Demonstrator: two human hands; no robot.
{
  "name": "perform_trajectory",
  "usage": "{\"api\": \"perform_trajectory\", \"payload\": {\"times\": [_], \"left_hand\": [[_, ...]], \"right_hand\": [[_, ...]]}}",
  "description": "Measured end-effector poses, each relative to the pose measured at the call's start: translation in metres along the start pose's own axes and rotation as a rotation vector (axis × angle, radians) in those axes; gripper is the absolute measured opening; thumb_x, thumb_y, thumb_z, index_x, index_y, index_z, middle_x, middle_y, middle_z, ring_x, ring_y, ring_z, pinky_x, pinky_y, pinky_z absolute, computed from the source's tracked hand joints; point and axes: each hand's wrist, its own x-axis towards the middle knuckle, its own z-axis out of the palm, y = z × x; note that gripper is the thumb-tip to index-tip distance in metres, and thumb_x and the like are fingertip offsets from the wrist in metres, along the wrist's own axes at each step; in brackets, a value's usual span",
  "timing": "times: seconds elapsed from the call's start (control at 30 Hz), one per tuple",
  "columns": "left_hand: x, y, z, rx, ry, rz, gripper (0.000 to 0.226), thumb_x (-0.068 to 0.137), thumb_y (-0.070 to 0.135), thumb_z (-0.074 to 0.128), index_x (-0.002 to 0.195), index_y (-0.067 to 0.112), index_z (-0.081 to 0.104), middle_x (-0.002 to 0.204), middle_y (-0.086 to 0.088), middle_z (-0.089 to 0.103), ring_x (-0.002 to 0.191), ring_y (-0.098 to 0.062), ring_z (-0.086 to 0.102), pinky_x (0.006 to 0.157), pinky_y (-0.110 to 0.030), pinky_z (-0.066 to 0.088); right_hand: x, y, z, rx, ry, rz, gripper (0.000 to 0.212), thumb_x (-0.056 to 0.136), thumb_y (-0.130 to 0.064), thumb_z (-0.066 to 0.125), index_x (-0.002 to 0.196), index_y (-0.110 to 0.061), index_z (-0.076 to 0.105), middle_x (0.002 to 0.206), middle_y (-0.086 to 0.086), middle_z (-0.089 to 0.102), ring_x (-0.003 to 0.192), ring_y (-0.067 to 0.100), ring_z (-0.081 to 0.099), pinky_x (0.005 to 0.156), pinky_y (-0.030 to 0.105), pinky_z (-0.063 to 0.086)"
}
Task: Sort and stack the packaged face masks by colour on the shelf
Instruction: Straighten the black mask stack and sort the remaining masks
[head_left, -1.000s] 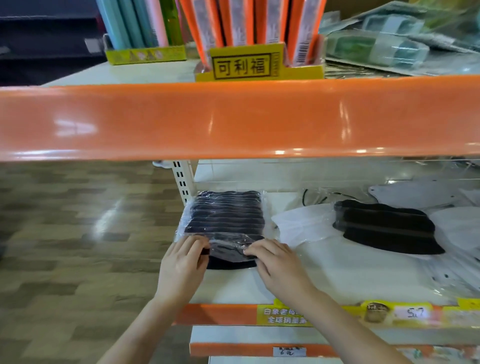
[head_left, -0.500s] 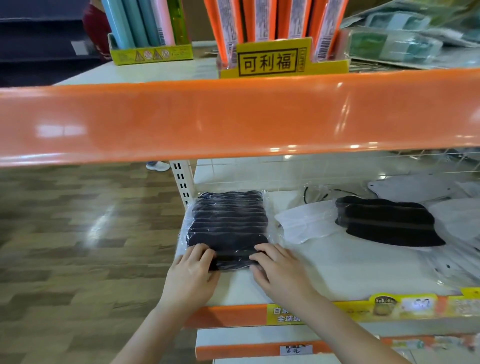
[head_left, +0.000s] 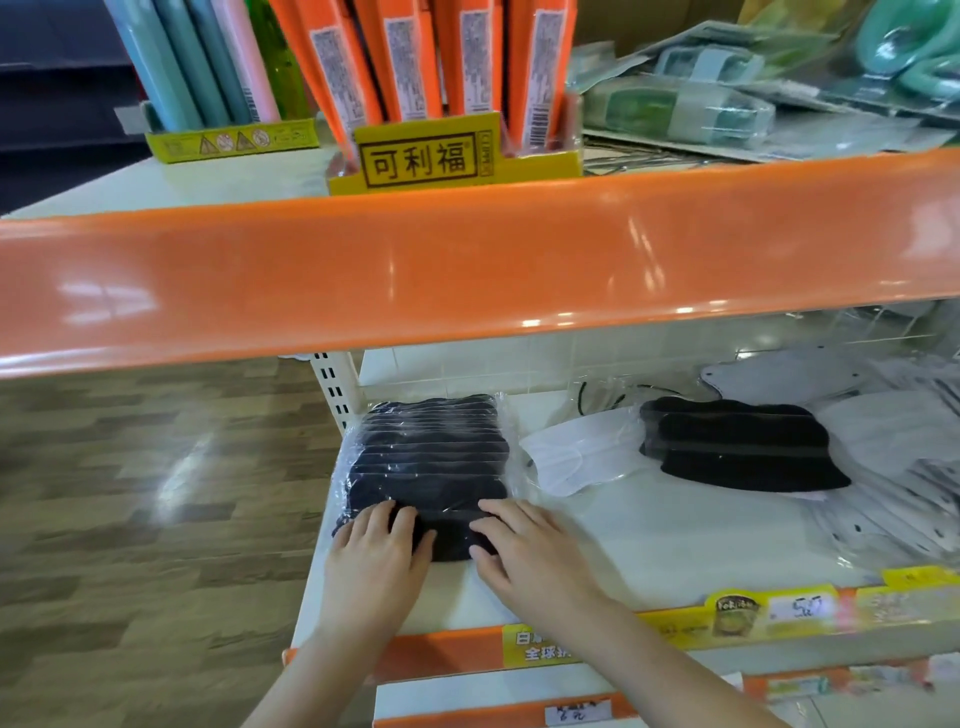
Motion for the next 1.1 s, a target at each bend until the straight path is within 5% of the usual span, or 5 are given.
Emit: {"api": "perform_trajectory", "payload": {"times": [0.67, 0.8, 0.9, 1.0, 1.1], "left_hand": [[0.06, 0.206, 0.021, -0.22, -0.041, 0.227, 0.032, 0.07, 0.024, 0.039, 0.083, 0.019, 0.068, 0.079, 0.005, 0.064, 0.071, -0.02, 0.063, 0.058, -0.028, 0.049], [0.075, 0.248, 0.025, -0.184, -0.117, 0.286, 0.026, 0.069, 0.023, 0.054, 0.091, 0.019, 0.067, 0.085, 0.003, 0.066, 0.076, -0.019, 0.065, 0.059, -0.029, 0.051], [0.086, 0.269, 0.034, -0.206, -0.19, 0.277, 0.043, 0.063, 0.018, 0.076, 0.104, 0.013, 0.064, 0.106, -0.006, 0.065, 0.098, -0.026, 0.064, 0.072, -0.036, 0.053], [0.094, 0.286, 0.039, -0.14, -0.28, 0.294, 0.05, 0.087, 0.018, 0.059, 0.134, 0.007, 0.046, 0.143, -0.016, 0.043, 0.135, -0.034, 0.037, 0.105, -0.044, 0.035], [0.099, 0.298, 0.049, -0.109, -0.26, 0.29, 0.052, 0.085, 0.023, 0.066, 0.132, 0.006, 0.05, 0.14, -0.02, 0.046, 0.133, -0.036, 0.041, 0.107, -0.046, 0.035]], "right_hand": [[-0.034, 0.162, -0.09, -0.142, 0.125, 0.129, 0.025, 0.079, -0.025, 0.048, 0.089, -0.018, 0.07, 0.092, -0.004, 0.063, 0.087, 0.017, 0.059, 0.075, 0.028, 0.041], [-0.045, 0.198, -0.113, -0.198, 0.036, 0.22, 0.025, 0.071, -0.021, 0.074, 0.095, -0.016, 0.07, 0.098, -0.001, 0.064, 0.092, 0.02, 0.065, 0.076, 0.034, 0.053], [-0.05, 0.218, -0.126, -0.227, -0.055, 0.329, 0.047, 0.058, -0.025, 0.088, 0.1, -0.016, 0.069, 0.111, 0.004, 0.065, 0.1, 0.024, 0.065, 0.081, 0.039, 0.055], [-0.056, 0.232, -0.131, -0.257, -0.131, 0.408, 0.06, 0.054, -0.032, 0.089, 0.107, -0.012, 0.068, 0.12, 0.01, 0.063, 0.107, 0.029, 0.064, 0.083, 0.043, 0.054], [-0.06, 0.24, -0.132, -0.202, -0.171, 0.472, 0.067, 0.076, -0.042, 0.075, 0.134, -0.016, 0.052, 0.144, 0.006, 0.045, 0.132, 0.028, 0.045, 0.103, 0.044, 0.041]]}}
